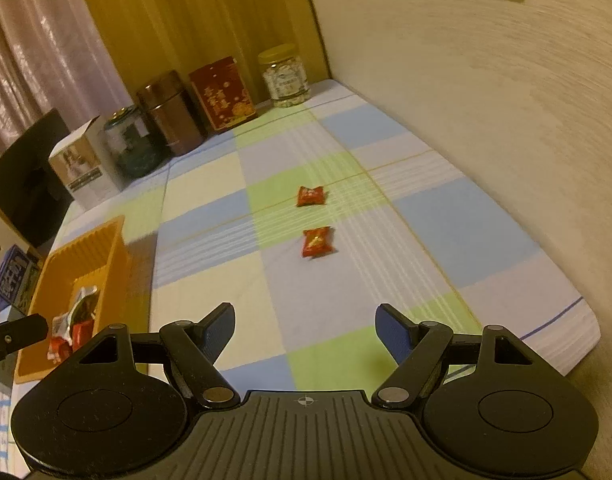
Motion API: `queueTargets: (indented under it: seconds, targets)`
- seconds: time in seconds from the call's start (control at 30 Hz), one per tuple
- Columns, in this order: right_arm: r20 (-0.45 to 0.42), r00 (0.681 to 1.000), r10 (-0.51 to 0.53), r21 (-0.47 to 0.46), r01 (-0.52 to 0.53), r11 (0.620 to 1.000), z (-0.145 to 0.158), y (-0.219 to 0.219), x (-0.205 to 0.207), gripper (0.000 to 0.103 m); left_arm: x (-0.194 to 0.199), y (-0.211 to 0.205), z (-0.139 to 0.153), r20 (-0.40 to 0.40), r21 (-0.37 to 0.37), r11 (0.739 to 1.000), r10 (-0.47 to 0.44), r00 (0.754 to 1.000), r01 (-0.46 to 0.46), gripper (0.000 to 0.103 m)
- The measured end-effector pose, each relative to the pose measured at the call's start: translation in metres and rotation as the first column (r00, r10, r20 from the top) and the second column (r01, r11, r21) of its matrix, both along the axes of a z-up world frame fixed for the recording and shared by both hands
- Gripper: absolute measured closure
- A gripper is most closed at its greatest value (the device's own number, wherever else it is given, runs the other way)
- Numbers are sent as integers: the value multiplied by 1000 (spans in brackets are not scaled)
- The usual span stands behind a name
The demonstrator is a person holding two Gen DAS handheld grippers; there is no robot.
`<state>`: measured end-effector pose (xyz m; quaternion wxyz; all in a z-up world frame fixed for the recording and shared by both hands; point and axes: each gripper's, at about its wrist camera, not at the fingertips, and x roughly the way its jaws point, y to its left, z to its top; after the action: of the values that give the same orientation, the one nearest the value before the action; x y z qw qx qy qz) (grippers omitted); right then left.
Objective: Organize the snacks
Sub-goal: 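Withdraw both tools from the tray toward the two red candies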
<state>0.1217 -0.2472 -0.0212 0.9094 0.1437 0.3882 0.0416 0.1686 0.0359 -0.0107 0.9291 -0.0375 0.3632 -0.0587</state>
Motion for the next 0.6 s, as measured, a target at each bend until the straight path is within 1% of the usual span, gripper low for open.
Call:
queueTargets:
  seconds: [0.27,0.4,0.6]
  targets:
    - [31,999,10,-6,-10,1000,-2,-9,15,26,19,-19,-4,-3,8,1000,-29,1000,29,3]
    - [43,999,32,-26,-31,999,-5,-8,34,26,34,-26,-10,-13,8,999,-37,999,37,3]
    - [35,997,74,-50,-72,996,-21,-2,70,26,61,-35,-22,-25,27,998,-47,999,48,3]
